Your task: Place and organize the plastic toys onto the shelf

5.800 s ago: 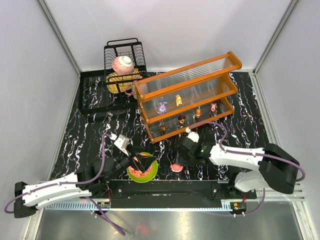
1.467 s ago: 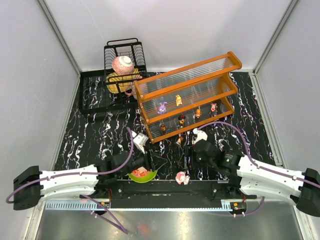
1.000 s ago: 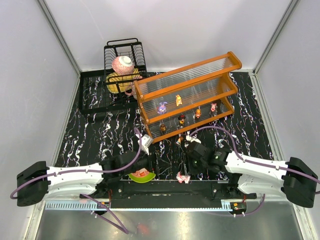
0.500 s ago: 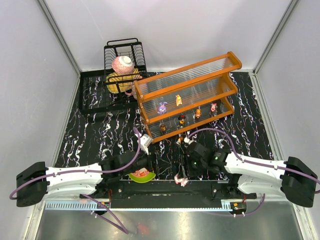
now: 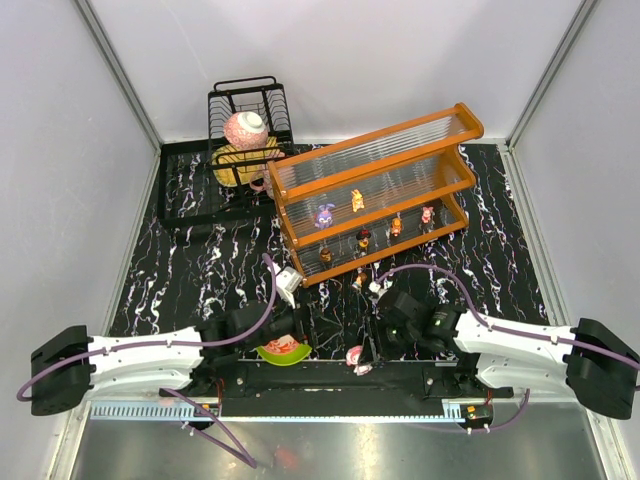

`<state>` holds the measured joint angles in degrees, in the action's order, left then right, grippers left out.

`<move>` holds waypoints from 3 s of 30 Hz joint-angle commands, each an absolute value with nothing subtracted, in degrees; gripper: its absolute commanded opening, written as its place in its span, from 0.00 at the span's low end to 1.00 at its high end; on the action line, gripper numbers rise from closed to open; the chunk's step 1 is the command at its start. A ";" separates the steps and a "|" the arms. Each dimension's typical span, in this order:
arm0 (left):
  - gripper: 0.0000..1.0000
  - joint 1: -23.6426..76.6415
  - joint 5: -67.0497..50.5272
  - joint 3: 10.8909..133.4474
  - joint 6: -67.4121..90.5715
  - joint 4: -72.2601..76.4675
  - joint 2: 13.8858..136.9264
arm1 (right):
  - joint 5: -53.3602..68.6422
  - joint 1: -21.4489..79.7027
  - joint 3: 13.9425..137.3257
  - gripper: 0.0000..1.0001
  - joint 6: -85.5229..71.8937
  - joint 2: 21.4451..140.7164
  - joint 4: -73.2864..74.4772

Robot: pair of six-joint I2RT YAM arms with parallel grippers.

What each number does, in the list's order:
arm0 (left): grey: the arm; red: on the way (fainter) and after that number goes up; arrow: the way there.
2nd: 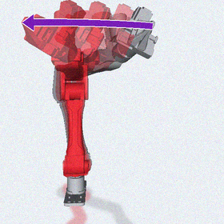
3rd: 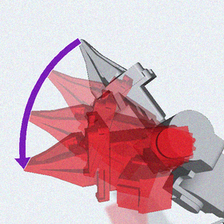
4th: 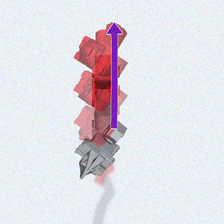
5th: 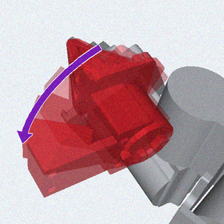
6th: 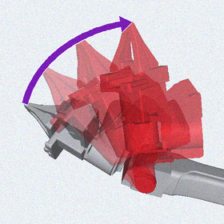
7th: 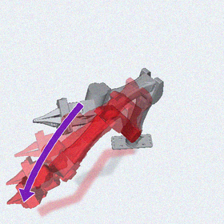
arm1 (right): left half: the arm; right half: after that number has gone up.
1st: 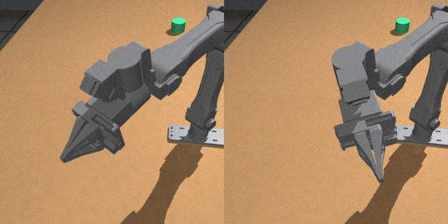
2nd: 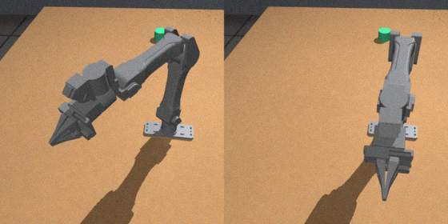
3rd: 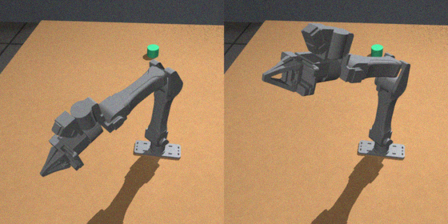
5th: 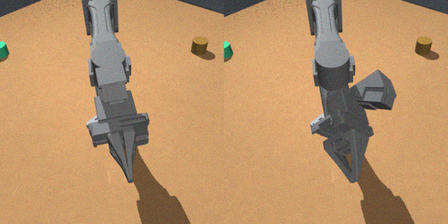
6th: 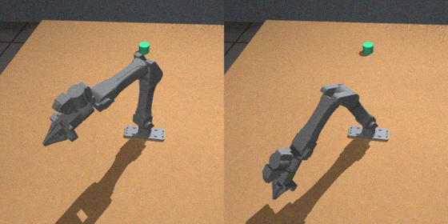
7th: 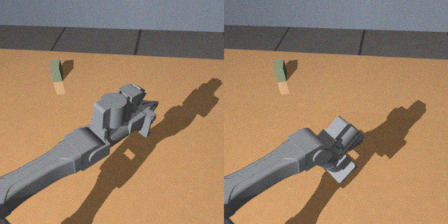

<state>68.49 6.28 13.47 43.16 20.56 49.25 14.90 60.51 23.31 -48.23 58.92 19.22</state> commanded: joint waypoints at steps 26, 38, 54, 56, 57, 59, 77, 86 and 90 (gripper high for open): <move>0.77 68.20 5.10 5.45 47.37 37.07 42.27 | 0.36 60.73 18.37 0.00 -58.27 32.54 18.10; 0.95 68.20 -3.68 0.96 54.58 66.33 53.78 | -10.02 60.73 18.98 0.00 -52.13 21.97 11.52; 0.87 68.29 -7.21 4.04 58.71 88.50 75.84 | -3.43 60.73 19.69 0.00 -48.78 21.62 0.70; 0.87 68.20 -6.95 4.22 58.89 90.08 76.38 | -1.94 60.73 19.51 0.00 -48.78 21.71 0.88; 0.87 68.20 -6.77 4.31 58.89 90.44 76.55 | -1.50 60.73 19.42 0.00 -48.87 21.88 0.88; 0.87 68.20 -6.59 4.74 58.62 90.53 76.47 | -0.44 60.73 18.99 0.00 -49.22 22.32 0.53; 0.79 68.20 -7.56 6.68 57.92 92.46 74.62 | 2.55 60.73 16.70 0.00 -50.62 25.14 -4.21; 0.69 68.20 -7.30 7.12 57.75 93.87 74.00 | 3.25 60.73 16.52 0.00 -50.80 25.31 -4.83; 0.68 68.20 -7.03 7.29 57.57 93.96 73.13 | 3.95 60.73 16.44 0.00 -50.80 25.66 -5.01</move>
